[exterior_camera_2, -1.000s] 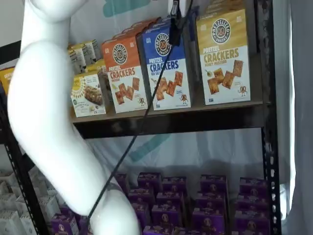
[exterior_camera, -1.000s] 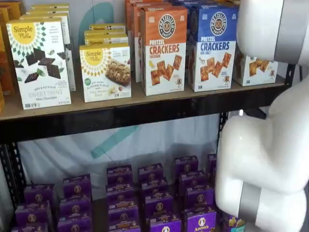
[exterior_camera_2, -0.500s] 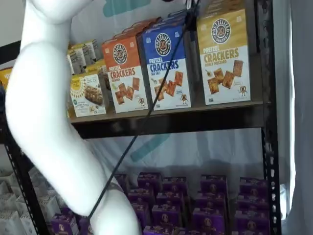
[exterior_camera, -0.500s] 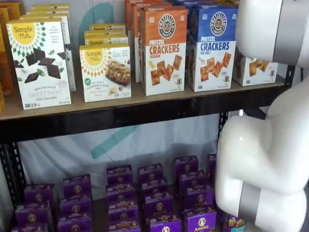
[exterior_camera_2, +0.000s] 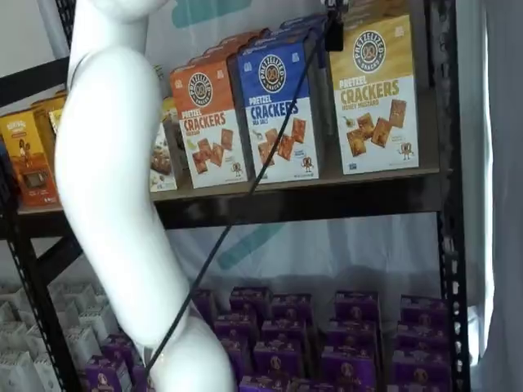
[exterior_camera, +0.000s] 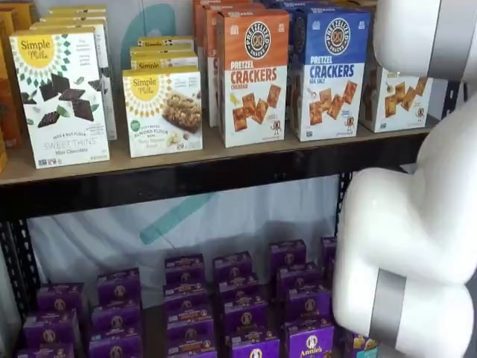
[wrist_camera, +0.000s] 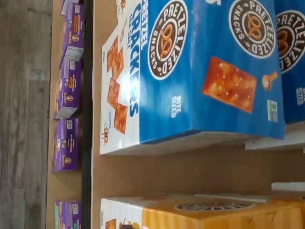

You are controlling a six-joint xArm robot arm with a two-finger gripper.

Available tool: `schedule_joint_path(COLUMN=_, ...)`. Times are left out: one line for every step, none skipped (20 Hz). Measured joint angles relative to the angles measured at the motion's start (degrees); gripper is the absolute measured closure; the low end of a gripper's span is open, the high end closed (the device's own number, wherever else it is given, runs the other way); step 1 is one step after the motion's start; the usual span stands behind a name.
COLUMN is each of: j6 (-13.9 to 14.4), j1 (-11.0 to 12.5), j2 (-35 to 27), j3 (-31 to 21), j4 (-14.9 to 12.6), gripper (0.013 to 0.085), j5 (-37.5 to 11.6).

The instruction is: Retrieve the yellow and white box located on the top shelf, the sixth one from the left

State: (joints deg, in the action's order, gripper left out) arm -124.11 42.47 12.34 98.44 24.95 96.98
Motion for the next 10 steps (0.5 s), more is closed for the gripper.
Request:
schedule_joint_path(j6=0.0, j1=-0.4, j2=-0.1, j3=-0.1, j4=-0.4, gripper=0.013, j5=-0.5)
schedule_joint_path(j6=0.1, j1=-0.7, j2=-0.2, j3=-0.3, j4=-0.6, gripper=0.013, j5=-1.0)
schedule_joint_path(j6=0.1, j1=-0.9, j2=-0.3, j3=-0.5, j4=-0.7, gripper=0.013, j5=-1.5)
schedule_joint_path(j6=0.3, j1=-1.1, j2=-0.4, j3=-0.6, j4=-0.7, gripper=0.013, j5=-1.7)
schedule_joint_path(j6=0.4, j1=-1.4, j2=-0.5, j3=-0.7, j4=-0.8, gripper=0.013, j5=-2.1)
schedule_joint_path(j6=0.5, j1=-1.7, j2=-0.6, j3=-1.0, j4=-1.0, gripper=0.013, j5=-2.6)
schedule_joint_path(j6=0.5, j1=-1.9, j2=-0.6, j3=-1.1, j4=-1.1, gripper=0.013, j5=-2.9)
schedule_joint_path(j6=0.7, j1=-2.3, j2=-0.8, j3=-1.1, j4=-1.4, gripper=0.013, j5=-3.2)
schedule_joint_path(j6=0.7, j1=-2.5, j2=-0.8, j3=-1.3, j4=-1.7, gripper=0.013, j5=-3.7)
schedule_joint_path(j6=0.7, j1=-2.8, j2=-0.9, j3=-1.5, j4=-2.0, gripper=0.013, j5=-4.1)
